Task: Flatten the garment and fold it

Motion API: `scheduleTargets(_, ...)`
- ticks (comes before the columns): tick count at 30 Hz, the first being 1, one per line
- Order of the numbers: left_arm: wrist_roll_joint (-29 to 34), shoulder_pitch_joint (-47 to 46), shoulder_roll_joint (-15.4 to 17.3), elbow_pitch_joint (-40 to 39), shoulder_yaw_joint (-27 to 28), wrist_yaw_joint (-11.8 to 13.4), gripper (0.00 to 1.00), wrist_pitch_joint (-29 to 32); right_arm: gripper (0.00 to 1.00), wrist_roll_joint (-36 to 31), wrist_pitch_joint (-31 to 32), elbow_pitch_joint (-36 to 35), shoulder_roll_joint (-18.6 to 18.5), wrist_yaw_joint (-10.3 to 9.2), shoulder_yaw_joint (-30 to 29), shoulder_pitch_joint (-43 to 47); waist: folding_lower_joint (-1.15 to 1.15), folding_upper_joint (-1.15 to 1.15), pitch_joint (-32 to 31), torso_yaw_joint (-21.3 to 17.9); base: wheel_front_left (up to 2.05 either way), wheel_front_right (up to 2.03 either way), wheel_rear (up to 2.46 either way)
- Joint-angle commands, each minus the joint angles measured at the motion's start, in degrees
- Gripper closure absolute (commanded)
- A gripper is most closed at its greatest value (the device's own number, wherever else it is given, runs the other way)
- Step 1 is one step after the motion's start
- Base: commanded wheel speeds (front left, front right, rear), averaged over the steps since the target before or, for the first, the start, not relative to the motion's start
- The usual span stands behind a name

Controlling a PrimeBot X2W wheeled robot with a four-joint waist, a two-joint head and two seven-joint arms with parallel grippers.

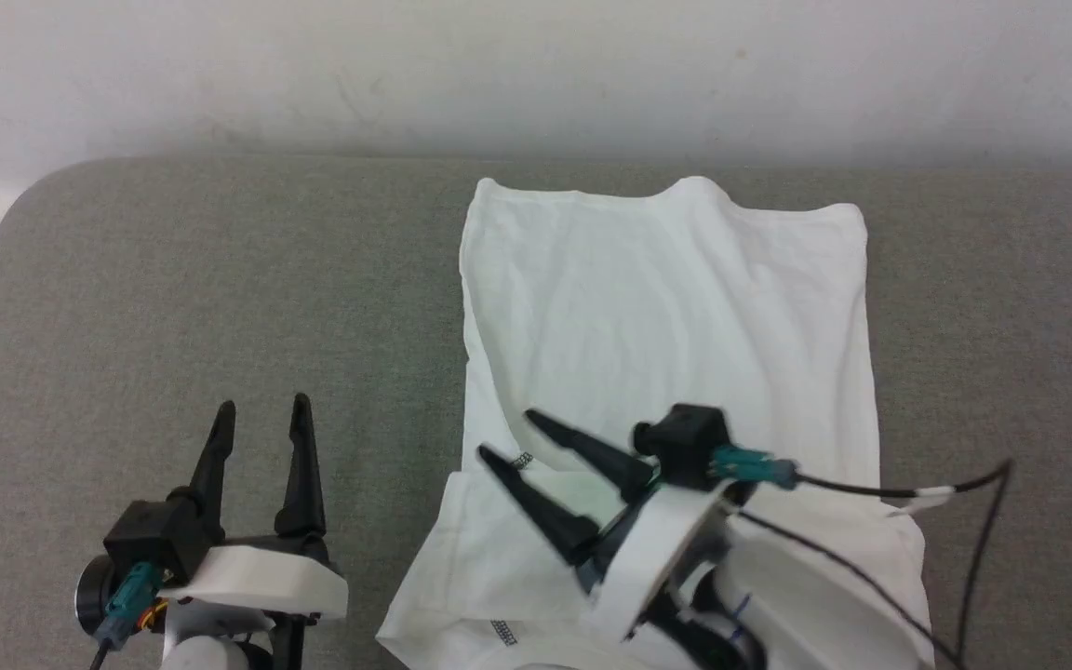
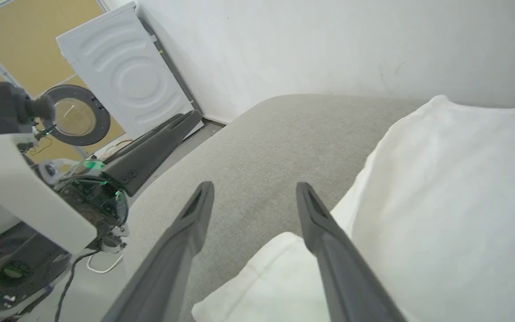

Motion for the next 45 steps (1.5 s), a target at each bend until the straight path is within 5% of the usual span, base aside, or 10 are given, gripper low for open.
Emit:
scheduleTargets(1,-0.25,0.47,0.6,0.23,0.43,0.56,0.0,-0.2,0.0,-1.71,-1.6,-1.35,-2.3,-0.05,-2.84,0.06,0.0,0.0,-1.24,-1.19,0.0,0.0,0.0)
scheduleTargets(9,-0.43,2.06,1.4,-0.37,1.09,1.66,0.0,0.69,0.0,-15.61,-2.02,-9.65,-8.3,-0.05,-27.82,9.72,0.0,0.0,-3.57,-3.39,0.0,0.0,0.0)
scheduleTargets(18,-1.78,-0.55,2.78,-1.54,2.26,1.93,0.0,2.25,0.0,-26.69,9.87,-27.82,-6.98,-0.05,-49.68,22.52,0.0,0.0,-0.9,-6.13,0.0,0.0,0.0)
scheduleTargets(30,-4.19,-28.16,6.86,5.31,-2.04,-3.14,0.0,15.04,0.0,-26.85,15.34,-39.17,-3.13,-0.05,-54.5,22.37,0.0,0.0,11.52,-10.8,0.0,0.0,0.0)
scheduleTargets(45,-9.11,-57.09,16.06,32.87,-8.3,-6.08,0.0,42.15,0.0,-23.32,11.92,-36.26,-2.56,-0.05,-45.71,16.45,0.0,0.0,22.7,-20.03,0.0,0.0,0.0)
